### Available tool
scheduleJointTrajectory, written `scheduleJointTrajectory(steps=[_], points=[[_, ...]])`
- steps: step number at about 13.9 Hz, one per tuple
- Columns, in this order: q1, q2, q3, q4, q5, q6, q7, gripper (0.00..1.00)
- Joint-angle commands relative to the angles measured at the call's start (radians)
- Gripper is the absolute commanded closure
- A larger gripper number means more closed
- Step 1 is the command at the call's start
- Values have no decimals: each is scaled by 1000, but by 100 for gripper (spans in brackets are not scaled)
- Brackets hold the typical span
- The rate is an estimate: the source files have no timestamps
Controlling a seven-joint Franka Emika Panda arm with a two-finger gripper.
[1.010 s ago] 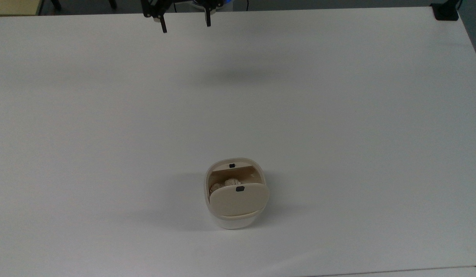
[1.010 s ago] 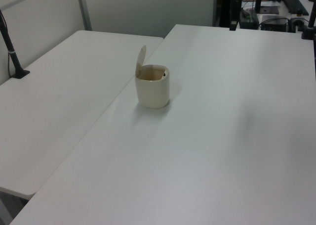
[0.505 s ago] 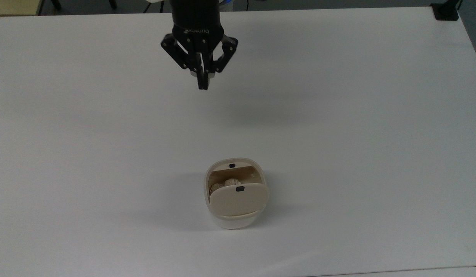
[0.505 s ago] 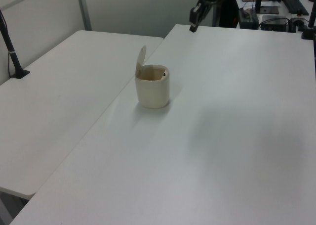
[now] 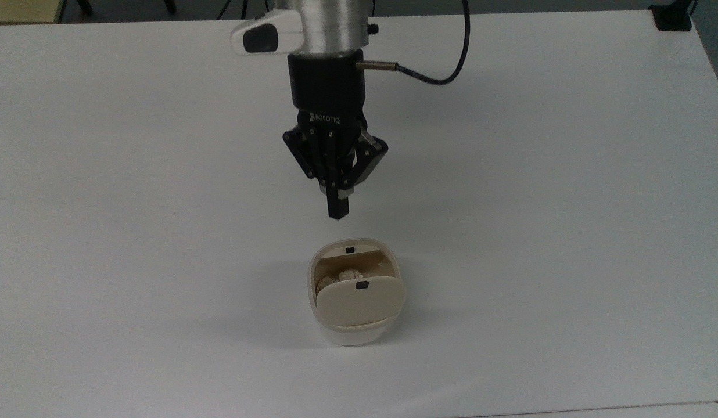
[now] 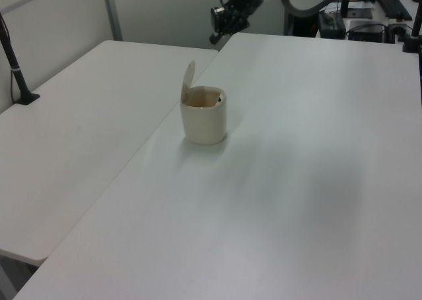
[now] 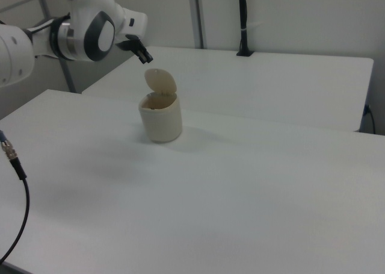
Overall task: Close the trash bin
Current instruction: 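Move the gripper down over the cream bin toward its raised lid, then push the raised lid down with the gripper fingertips onto the bin rim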
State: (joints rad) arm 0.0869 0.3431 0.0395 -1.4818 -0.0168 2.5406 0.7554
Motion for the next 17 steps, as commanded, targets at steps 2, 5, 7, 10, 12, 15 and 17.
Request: scheduleJointTrajectory(steps=[2, 5, 7, 10, 12, 15, 17], points=[[14, 144, -7, 80, -23, 242, 113, 100], [24, 181, -13, 84, -20, 315, 171, 100], [24, 192, -15, 83, -18, 342, 226, 100], [31, 217, -15, 83, -18, 356, 246, 100], [31, 221, -15, 81, -18, 356, 246, 100], [36, 221, -15, 74, -23, 354, 242, 100], [30, 195, -15, 51, -26, 351, 232, 100]])
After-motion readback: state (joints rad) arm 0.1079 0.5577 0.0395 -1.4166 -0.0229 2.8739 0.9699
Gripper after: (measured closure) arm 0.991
